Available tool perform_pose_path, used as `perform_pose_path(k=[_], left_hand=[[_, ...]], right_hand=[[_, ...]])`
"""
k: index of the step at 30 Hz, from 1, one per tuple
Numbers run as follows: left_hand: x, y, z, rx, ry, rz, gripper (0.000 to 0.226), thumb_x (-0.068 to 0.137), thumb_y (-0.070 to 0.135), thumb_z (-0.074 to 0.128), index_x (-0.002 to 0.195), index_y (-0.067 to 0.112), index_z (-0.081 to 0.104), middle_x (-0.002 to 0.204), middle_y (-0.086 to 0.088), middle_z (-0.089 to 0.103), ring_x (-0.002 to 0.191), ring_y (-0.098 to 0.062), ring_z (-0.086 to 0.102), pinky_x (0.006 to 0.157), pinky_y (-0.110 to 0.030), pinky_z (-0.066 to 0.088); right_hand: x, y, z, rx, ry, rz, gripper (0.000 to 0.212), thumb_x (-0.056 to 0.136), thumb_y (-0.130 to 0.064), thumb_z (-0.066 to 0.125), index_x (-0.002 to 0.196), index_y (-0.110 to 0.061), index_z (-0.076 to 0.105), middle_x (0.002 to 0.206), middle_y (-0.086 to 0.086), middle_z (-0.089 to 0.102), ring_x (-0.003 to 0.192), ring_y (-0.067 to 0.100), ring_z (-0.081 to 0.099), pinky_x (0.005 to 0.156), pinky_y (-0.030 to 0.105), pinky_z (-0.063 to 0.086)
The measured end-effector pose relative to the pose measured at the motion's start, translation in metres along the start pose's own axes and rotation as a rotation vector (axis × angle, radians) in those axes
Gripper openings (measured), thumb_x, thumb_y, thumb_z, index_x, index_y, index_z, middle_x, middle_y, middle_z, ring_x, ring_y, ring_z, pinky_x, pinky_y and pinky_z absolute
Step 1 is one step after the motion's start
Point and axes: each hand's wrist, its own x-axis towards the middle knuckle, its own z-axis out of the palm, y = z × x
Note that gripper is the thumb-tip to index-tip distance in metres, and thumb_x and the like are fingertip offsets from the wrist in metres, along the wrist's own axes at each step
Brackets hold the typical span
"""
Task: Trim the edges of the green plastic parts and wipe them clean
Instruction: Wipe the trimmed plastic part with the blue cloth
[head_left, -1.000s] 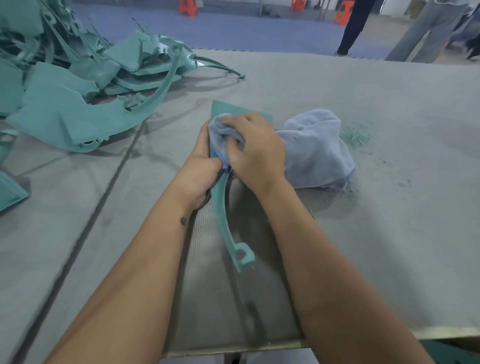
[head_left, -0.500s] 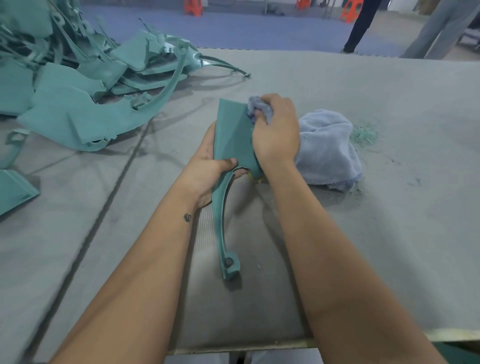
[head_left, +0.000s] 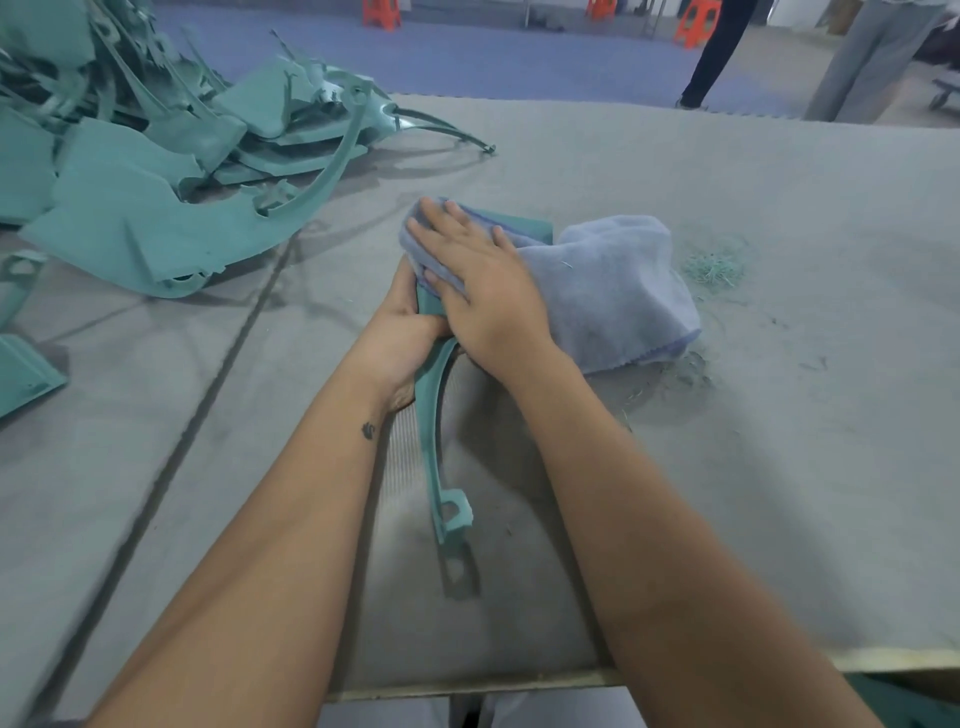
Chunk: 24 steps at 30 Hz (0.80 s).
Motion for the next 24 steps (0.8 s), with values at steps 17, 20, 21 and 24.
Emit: perform_pose_path(k=[17, 20, 21, 24], left_hand=[[0.0, 0.0, -0.004, 0.052, -0.086, -0.004, 0.067, 0.086, -0.024, 0.041, 0.129, 0.026, 0.048, 0.094, -0.005, 0.066, 0.069, -0.015, 0.064, 0.053, -0.025, 0.053], [0.001, -0.002, -0.003, 0.044, -0.087, -0.005, 0.065, 0.087, -0.024, 0.041, 0.131, 0.023, 0.047, 0.104, -0.01, 0.063, 0.079, -0.019, 0.065, 0.059, -0.027, 0.055], [0.001, -0.002, -0.003, 0.042, -0.083, -0.005, 0.065, 0.087, -0.023, 0.042, 0.131, 0.024, 0.048, 0.106, -0.011, 0.063, 0.081, -0.02, 0.066, 0.06, -0.028, 0.055], [0.002, -0.004, -0.005, 0.08, -0.073, 0.002, 0.065, 0.087, -0.021, 0.043, 0.134, 0.024, 0.046, 0.11, -0.012, 0.063, 0.087, -0.022, 0.065, 0.063, -0.03, 0.055]], right_hand=[[0.012, -0.011, 0.006, 0.504, 0.512, 0.479, 0.044, 0.09, 0.005, 0.047, 0.126, -0.016, 0.062, 0.134, 0.0, 0.058, 0.133, 0.015, 0.044, 0.113, 0.029, 0.029], [0.012, -0.013, 0.004, 0.631, 0.611, 0.527, 0.037, 0.091, -0.001, 0.051, 0.116, -0.022, 0.068, 0.122, -0.007, 0.065, 0.118, 0.006, 0.054, 0.097, 0.01, 0.038], [0.012, -0.014, 0.003, 0.652, 0.637, 0.522, 0.037, 0.089, 0.0, 0.051, 0.114, -0.02, 0.069, 0.117, -0.009, 0.066, 0.112, 0.003, 0.056, 0.091, 0.006, 0.039], [0.009, -0.016, 0.003, 0.727, 0.708, 0.502, 0.035, 0.087, 0.003, 0.051, 0.112, -0.014, 0.069, 0.107, -0.007, 0.068, 0.094, -0.007, 0.058, 0.081, 0.003, 0.04]])
